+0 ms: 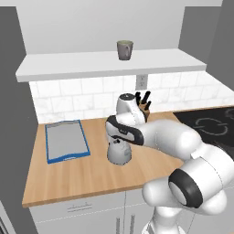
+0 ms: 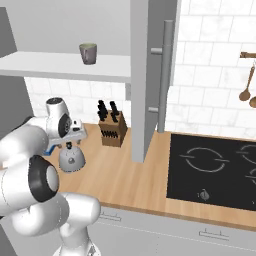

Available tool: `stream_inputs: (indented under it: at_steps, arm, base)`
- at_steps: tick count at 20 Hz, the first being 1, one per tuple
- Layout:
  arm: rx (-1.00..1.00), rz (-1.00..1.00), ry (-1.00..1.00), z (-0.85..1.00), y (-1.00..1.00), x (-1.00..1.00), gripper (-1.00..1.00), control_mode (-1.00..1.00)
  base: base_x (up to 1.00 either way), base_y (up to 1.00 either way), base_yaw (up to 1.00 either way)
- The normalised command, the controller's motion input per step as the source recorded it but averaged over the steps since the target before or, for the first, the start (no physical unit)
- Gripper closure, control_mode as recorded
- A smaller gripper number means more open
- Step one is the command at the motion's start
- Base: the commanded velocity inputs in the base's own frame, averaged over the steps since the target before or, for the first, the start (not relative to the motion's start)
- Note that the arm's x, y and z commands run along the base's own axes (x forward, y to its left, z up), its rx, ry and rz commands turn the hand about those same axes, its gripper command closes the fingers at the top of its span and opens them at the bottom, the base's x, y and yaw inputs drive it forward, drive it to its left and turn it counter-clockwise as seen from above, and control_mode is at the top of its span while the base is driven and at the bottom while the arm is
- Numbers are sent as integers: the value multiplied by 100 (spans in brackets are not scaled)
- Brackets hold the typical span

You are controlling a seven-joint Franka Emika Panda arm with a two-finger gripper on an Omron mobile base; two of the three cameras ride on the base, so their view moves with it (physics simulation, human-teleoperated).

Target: Pick the kettle from the counter and place it on the tray. Then pick the mug from the cabinet and place it on the tray. Then close the cabinet doors.

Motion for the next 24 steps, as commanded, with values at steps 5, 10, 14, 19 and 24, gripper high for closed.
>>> stream_inputs:
  at_steps: [5, 10, 14, 19, 24]
  arm:
    - [0, 0, 7, -30, 0, 6, -100, -100]
    - [0, 0, 1, -12, 4, 6, -100, -100]
    - [0, 0, 0, -5, 8, -7, 100, -100]
    - [0, 0, 0, -24, 0, -19, 100, -100]
    - [2, 0, 0, -13, 0, -27, 100, -100]
  base:
    - [0, 0, 0]
    - [0, 0, 0]
    - [0, 0, 0]
    - [0, 0, 0]
    - [0, 0, 0]
